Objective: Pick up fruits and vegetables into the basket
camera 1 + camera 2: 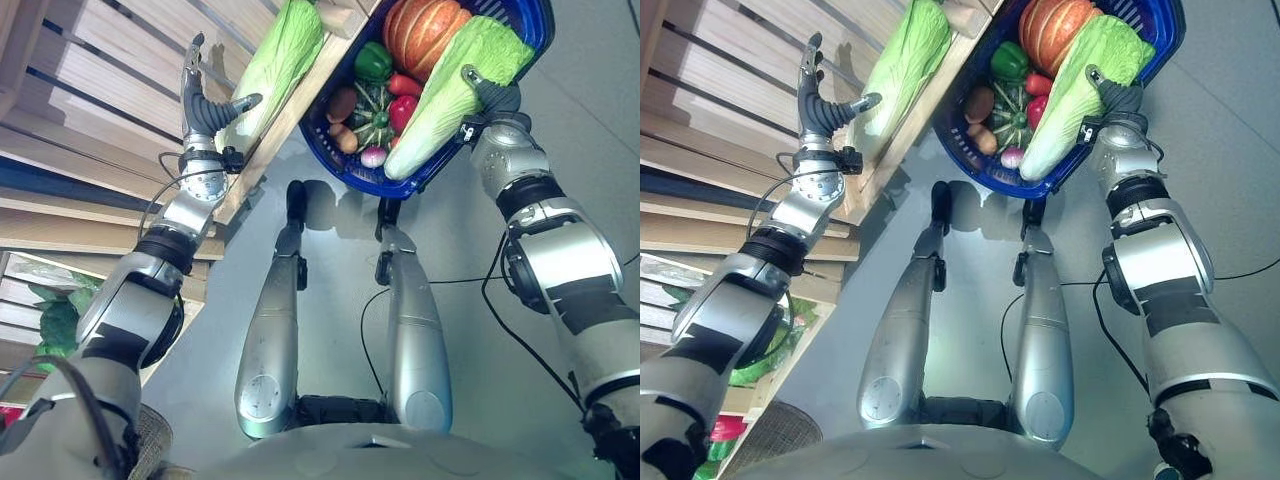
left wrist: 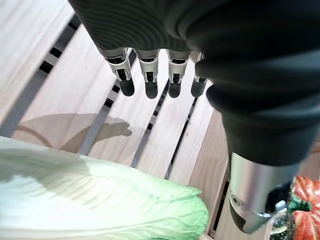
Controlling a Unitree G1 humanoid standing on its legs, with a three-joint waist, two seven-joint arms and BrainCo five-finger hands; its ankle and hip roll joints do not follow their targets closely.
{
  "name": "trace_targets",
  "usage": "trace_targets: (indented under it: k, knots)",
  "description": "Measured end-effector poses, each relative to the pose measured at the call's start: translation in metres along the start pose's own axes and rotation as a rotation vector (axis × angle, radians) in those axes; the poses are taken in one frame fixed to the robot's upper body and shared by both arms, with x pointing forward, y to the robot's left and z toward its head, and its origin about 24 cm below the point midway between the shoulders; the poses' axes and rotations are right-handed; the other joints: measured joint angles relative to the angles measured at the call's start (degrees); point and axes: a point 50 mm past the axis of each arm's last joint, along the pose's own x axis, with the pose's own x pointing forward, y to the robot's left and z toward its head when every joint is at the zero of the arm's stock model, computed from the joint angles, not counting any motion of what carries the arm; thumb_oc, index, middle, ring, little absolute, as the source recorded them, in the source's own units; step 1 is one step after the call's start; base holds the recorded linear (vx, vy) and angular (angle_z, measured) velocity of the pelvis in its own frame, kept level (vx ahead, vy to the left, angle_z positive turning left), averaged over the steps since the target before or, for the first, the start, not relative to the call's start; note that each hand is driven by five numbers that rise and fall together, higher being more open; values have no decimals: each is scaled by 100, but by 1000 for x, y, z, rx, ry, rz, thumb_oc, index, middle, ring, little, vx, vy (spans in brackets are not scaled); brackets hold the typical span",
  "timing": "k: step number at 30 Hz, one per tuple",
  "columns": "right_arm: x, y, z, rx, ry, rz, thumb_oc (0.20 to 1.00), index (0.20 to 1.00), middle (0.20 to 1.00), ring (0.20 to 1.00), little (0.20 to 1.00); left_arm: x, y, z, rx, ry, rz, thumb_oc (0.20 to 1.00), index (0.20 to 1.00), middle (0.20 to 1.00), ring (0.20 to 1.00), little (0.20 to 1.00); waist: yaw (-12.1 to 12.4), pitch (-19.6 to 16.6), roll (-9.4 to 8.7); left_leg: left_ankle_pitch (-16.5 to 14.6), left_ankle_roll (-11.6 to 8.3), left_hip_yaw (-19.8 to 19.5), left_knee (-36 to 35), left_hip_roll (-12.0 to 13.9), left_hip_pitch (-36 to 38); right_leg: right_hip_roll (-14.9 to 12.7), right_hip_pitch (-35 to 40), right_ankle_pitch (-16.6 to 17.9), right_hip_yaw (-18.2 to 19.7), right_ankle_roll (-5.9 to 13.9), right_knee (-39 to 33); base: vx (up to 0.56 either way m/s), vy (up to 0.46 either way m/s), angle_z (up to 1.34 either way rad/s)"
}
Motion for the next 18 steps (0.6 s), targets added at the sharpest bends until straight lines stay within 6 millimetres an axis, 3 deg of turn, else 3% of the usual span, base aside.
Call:
trace_targets:
  k: [18]
  knots:
    - [2, -8, 3, -13, -19, -22, 1000, 1000, 1000, 1000, 1000, -1, -2, 0, -7, 0, -6, 1000, 1000, 1000, 1000, 1000, 0, 1, 2, 22, -10, -25, 4, 0, 0, 4, 3, 4, -7, -2, -2, 0, 0, 0]
